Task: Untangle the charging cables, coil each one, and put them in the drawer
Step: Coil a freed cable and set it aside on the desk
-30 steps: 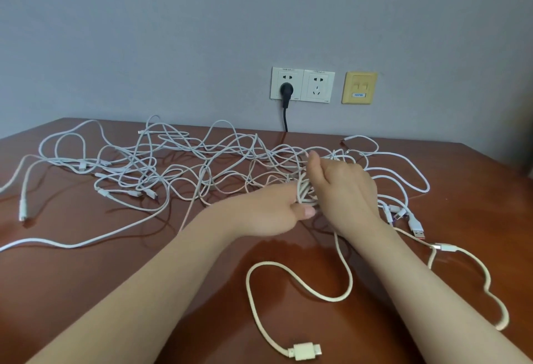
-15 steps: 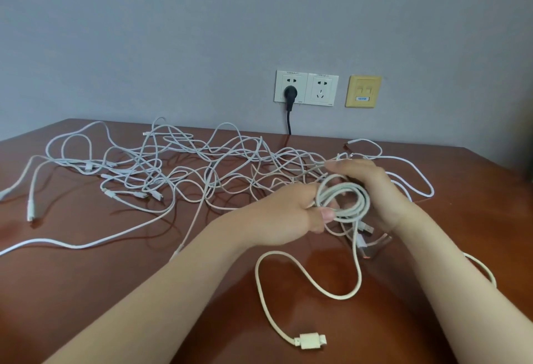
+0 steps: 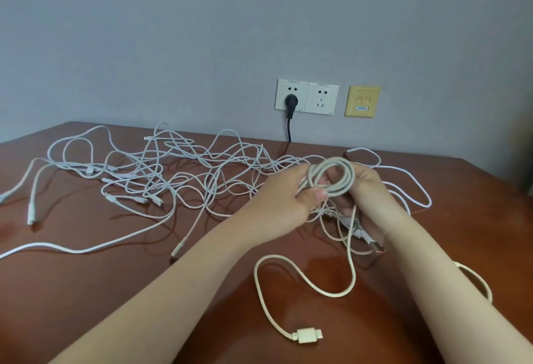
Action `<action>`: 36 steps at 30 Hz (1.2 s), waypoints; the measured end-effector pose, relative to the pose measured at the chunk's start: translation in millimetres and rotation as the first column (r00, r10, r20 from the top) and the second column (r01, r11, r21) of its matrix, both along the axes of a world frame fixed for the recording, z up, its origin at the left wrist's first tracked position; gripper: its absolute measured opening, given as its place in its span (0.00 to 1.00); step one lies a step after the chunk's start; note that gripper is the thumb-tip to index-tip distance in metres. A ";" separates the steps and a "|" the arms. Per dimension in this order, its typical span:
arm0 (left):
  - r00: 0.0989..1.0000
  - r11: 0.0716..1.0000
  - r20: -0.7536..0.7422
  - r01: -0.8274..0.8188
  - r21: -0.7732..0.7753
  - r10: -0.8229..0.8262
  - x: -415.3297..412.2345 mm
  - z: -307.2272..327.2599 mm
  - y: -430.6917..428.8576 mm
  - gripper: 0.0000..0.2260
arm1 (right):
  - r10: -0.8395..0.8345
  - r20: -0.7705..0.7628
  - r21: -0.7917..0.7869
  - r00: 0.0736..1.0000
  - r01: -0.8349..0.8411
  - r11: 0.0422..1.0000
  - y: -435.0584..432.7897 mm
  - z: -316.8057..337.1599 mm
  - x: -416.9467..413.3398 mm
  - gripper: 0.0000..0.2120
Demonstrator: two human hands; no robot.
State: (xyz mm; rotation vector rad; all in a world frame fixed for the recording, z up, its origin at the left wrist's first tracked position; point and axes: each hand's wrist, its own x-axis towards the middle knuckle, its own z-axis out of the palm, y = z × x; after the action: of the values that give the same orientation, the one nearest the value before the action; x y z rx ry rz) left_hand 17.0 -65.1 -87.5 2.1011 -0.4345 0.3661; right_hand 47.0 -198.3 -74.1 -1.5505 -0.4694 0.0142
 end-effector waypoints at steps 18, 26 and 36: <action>0.929 0.931 -0.089 -0.364 -0.032 0.360 11.9 -5.6 18.9 0.08 | 0.151 0.425 -0.776 0.892 0.274 0.568 24.1 -12.8 -14.6 0.11; 0.917 0.920 -0.074 -0.389 0.056 0.392 13.6 -8.0 24.0 0.06 | 0.390 0.647 -0.762 0.655 0.575 0.299 21.1 -3.8 -29.6 0.14; 0.988 0.995 -0.123 -0.094 0.035 0.097 14.0 -8.4 31.4 0.06 | 0.307 0.724 -0.686 0.617 0.605 0.403 4.8 9.2 -22.6 0.09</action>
State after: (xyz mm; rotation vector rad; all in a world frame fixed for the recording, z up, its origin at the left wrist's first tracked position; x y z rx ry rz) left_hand 30.9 -33.7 -95.9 2.1645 -0.2678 0.2836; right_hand 24.4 -193.4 -64.9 -2.7459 -1.1339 -0.7638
